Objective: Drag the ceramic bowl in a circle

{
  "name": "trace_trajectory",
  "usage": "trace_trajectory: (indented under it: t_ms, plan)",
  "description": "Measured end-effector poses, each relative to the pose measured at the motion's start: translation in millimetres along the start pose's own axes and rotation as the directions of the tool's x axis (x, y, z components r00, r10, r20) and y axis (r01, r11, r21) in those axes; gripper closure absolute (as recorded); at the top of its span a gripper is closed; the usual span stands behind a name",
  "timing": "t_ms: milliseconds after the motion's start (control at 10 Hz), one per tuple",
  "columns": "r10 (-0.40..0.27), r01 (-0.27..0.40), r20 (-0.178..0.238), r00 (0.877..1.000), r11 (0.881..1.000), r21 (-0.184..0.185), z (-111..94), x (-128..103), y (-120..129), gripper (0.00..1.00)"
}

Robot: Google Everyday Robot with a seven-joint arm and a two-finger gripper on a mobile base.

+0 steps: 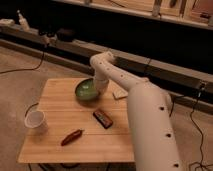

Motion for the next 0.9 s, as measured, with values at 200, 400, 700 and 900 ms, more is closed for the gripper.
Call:
trace_trajectory:
  t_ms: [200, 400, 700, 900]
  plan:
    - [-0.075, 0.074, 0.028, 0.997, 0.997, 0.022, 9, -20, -23, 1.00]
    - [-0.121, 0.119, 0.058, 0.991, 0.992, 0.035, 17, -40, -37, 1.00]
    - [-0.205, 0.200, 0.097, 0.974, 0.978, 0.051, 17, -84, -52, 1.00]
    - [-0.270, 0.268, 0.105, 0.957, 0.963, 0.034, 7, -116, -48, 1.00]
